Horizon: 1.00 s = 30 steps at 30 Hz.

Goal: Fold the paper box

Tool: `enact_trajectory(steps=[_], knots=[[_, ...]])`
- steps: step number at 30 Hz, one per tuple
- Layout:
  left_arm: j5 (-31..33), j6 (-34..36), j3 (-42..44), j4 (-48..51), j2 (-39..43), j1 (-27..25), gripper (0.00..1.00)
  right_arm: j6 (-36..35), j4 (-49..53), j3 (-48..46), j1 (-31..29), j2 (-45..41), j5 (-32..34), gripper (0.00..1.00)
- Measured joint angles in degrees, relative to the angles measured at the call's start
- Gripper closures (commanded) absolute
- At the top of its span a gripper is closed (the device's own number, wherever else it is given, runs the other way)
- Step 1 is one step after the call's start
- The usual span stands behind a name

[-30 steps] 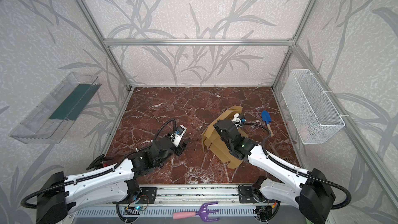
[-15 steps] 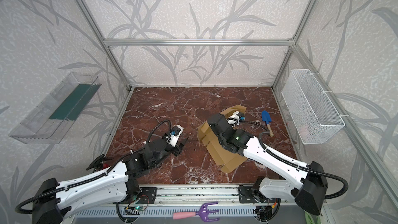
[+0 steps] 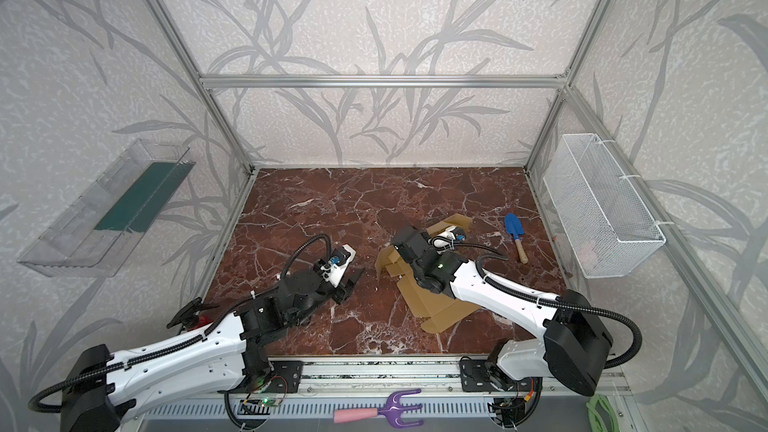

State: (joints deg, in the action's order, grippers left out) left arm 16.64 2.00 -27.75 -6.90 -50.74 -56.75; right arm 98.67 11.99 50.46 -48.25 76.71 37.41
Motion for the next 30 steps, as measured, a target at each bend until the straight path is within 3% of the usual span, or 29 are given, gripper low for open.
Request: enact_trajectory(steps=[13, 20, 30], knots=[[2.6, 3.6, 0.1, -0.2, -4.7, -0.2, 0.38, -5.3, -12.2, -3.4, 3.1, 1.3, -3.4, 1.00], [4.3, 6.0, 0.1, -2.2, -11.2, -0.1, 0.35, -9.3, -20.0, -5.8, 3.8, 2.8, -4.1, 1.00], [4.3, 6.9, 0.5, -12.0, -19.7, 3.1, 0.32, -12.9, -30.2, -10.7, 4.2, 4.4, -8.4, 1.00]])
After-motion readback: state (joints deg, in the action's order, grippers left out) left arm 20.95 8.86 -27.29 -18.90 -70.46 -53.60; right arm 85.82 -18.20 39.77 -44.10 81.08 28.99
